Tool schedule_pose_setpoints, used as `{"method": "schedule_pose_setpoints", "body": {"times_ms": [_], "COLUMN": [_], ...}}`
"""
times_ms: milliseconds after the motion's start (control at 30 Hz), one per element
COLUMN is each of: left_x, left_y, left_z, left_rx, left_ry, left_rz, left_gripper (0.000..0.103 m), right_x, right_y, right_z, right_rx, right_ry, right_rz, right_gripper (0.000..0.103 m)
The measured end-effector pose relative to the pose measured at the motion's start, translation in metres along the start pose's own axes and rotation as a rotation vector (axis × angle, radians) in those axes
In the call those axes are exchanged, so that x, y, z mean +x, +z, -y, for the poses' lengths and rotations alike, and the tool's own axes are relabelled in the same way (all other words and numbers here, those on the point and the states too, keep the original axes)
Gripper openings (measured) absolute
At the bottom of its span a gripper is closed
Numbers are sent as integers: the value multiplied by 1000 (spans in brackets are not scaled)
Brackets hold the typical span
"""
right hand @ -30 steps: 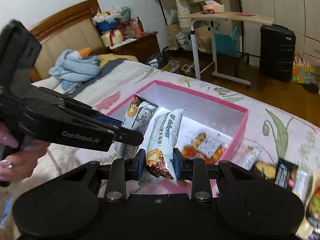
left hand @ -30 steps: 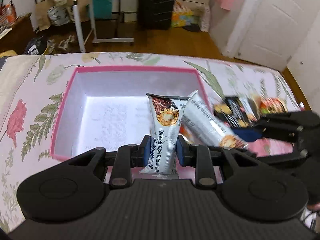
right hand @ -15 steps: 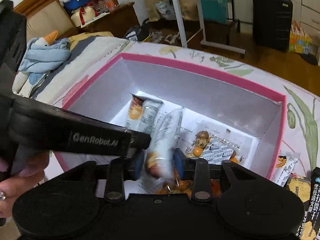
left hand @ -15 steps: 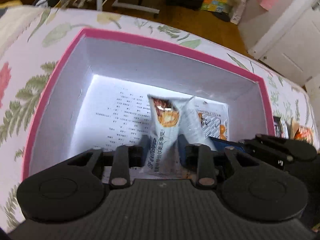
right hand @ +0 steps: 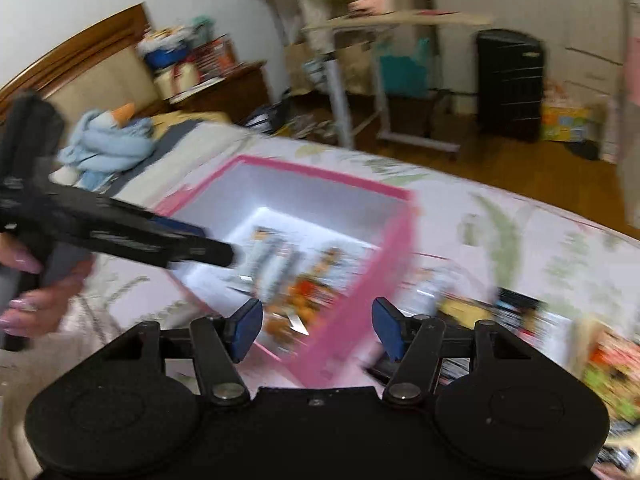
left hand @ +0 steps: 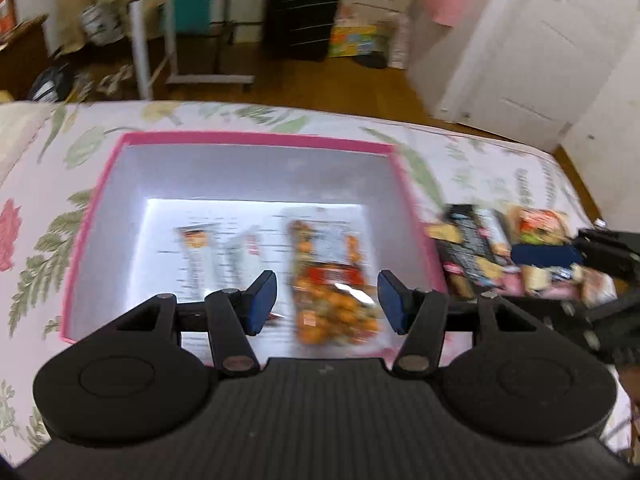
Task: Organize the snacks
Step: 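Release the wafer bar into the pink box with the left gripper, then grasp a black NB cracker pack with each gripper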
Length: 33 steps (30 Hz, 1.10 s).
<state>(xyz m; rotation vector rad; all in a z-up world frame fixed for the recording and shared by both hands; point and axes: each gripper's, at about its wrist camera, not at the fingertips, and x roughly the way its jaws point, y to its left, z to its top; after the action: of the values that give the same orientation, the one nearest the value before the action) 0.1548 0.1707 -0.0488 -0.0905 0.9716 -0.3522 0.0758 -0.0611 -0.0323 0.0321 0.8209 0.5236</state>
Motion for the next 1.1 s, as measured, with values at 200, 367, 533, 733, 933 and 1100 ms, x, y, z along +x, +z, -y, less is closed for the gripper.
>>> {"method": "schedule_pose_setpoints", "body": {"times_ms": [200,367,533,733,933,1100], "left_x": [-8,7,32,83,137,160], "left_y": [-11,-17,-25,-21,-4,-4], "left_z": [62,107,146,171,174,171], "left_rx": [87,112,136,131,98,111], "left_ry": [-74,-143,-148,-59,48,113], "left_rz": [14,-26,-56,-67,-96,-137], "left_gripper": [55,55,55,55,55,57], "right_x": [-33,-37,-22,4,39,55], "right_y": [-40,-64,-81,-95,-94,-97], "right_z": [50,74,84,85,98,108], "right_rx": [89,117,50,-109,-130,-60], "right_ry": [-97,-152,-246,-282,-274,-218], "right_rz": [33,55,62,126,123,125], "right_gripper": [66,66,66,65,65,67]}}
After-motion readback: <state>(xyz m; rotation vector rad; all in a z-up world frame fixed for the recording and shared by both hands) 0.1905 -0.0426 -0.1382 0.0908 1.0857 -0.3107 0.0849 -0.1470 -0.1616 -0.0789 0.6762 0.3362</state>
